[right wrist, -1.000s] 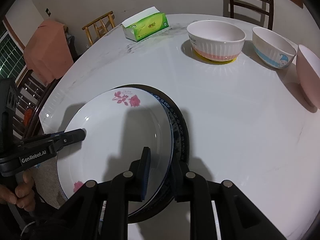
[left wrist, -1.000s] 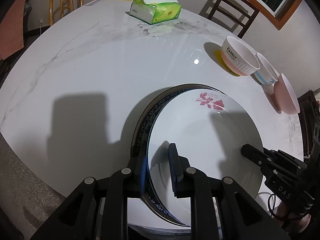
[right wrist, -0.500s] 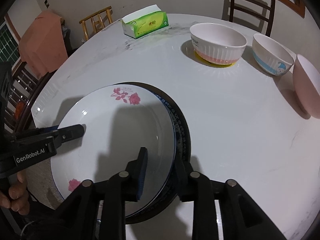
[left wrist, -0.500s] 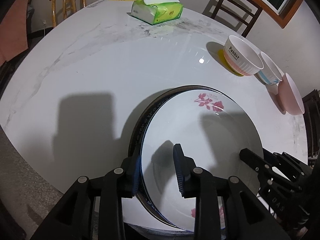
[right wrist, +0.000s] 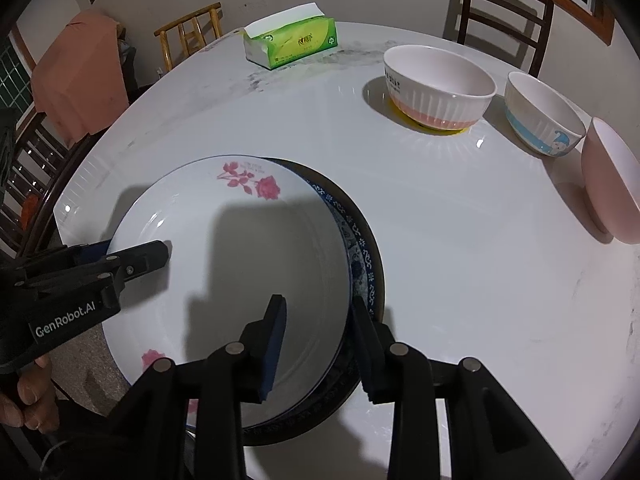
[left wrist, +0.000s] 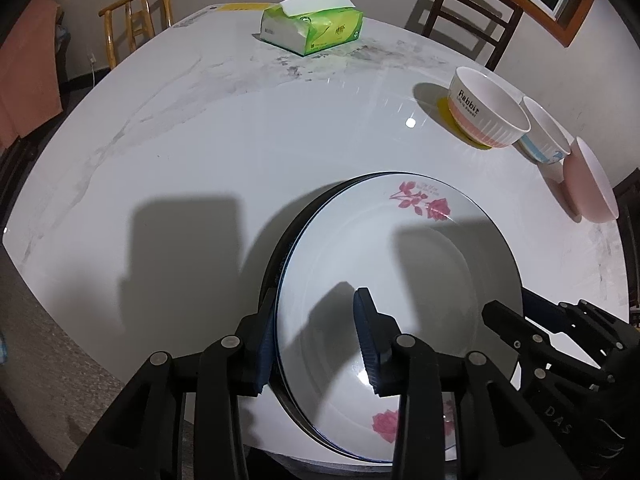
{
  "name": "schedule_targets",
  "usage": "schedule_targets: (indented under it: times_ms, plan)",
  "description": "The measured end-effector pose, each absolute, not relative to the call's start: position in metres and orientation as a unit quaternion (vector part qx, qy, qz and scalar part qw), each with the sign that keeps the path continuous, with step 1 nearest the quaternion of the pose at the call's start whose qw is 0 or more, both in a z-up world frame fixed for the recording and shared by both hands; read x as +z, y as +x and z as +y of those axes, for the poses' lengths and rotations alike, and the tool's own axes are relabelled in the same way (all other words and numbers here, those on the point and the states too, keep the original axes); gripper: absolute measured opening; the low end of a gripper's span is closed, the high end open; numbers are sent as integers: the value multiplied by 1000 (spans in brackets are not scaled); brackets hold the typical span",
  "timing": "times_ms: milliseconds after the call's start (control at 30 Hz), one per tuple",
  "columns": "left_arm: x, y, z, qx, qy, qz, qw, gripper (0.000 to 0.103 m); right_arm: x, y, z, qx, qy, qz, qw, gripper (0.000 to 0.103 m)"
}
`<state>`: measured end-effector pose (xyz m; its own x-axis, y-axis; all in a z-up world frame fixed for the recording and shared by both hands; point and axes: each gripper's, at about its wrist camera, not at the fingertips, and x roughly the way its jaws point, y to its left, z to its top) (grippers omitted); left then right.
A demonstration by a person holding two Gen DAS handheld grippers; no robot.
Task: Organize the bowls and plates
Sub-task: 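Open the left tool to release the plate on the stack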
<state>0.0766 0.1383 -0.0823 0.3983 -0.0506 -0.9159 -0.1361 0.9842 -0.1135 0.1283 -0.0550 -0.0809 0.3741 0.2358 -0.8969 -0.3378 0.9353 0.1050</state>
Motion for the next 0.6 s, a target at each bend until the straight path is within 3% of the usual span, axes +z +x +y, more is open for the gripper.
schedule_targets:
  times_ms: [167,300,600]
  plan:
    - [-82,77,135,31,-76,545,834,36,-79,128,-58,176,-40,533,827,33]
    - [-73,77,131,46,-44,524,849,48,-77,127,-59,179,-38,528,829,34]
    - [-60,78,122,41,-47,502,862,52,-69,122,-74,185,-18,510,840,34]
